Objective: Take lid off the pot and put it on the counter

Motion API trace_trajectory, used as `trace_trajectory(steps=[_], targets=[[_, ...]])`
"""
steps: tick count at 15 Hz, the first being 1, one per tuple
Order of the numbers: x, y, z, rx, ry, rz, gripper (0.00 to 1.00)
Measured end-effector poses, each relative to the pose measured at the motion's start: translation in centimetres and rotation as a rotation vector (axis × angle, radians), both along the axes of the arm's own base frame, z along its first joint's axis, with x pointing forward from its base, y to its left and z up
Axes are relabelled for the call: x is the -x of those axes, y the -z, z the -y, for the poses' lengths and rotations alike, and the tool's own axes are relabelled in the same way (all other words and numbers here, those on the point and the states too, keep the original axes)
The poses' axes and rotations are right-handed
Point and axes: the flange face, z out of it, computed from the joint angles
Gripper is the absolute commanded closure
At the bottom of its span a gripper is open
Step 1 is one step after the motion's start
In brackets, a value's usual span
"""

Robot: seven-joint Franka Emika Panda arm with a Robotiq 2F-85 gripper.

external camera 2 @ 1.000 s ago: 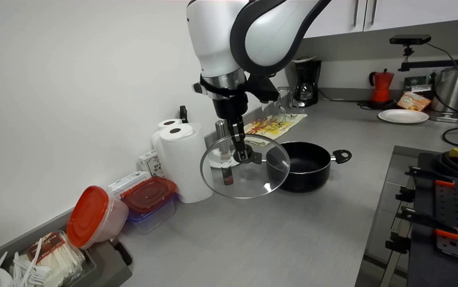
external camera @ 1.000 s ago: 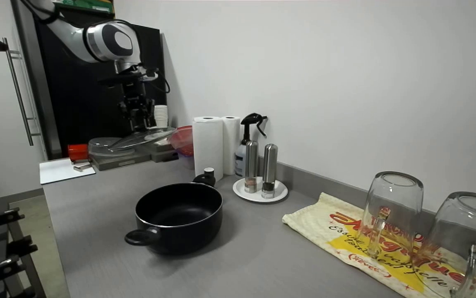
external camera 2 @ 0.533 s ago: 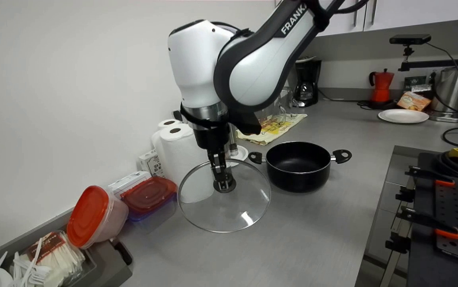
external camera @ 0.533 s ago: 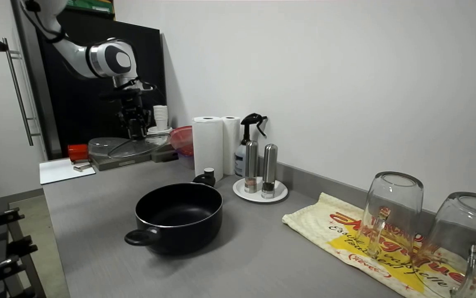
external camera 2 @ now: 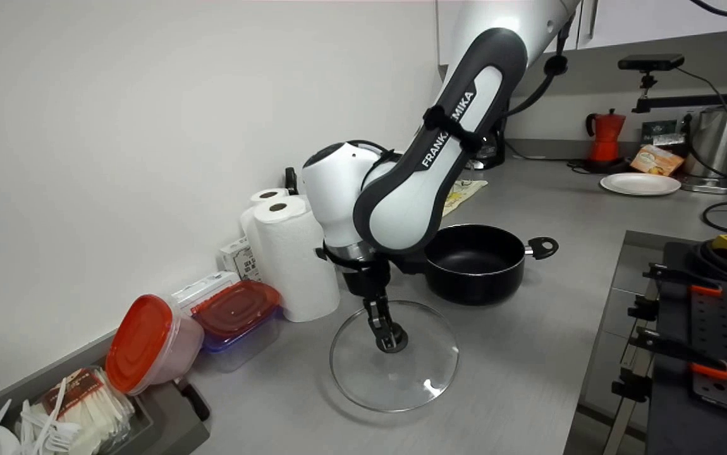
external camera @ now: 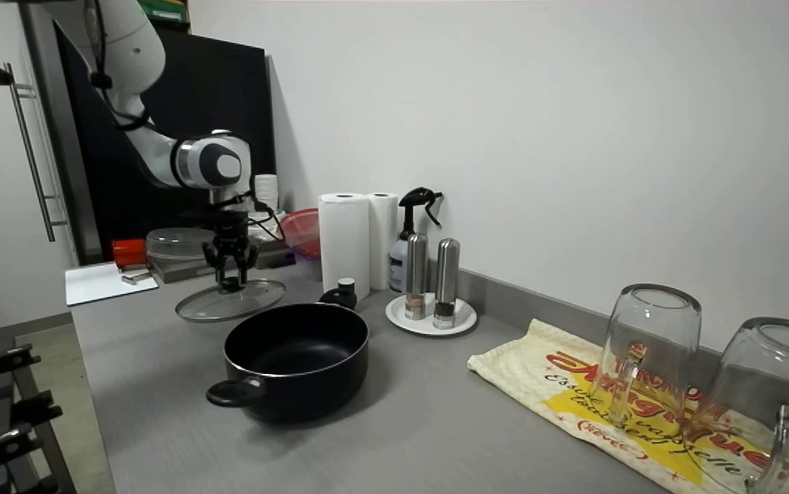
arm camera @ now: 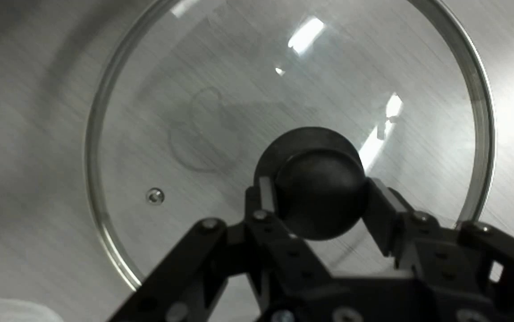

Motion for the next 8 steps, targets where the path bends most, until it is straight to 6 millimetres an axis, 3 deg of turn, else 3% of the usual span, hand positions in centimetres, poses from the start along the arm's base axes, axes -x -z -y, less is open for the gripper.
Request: trace_trajectory(steps=[4,8], targets=[[0.2,3.1,0.1,-0.018,0.033,-0.049,0.75],[0.3,3.7,-1.2,-0.055,0.055,-0.067,0.75]])
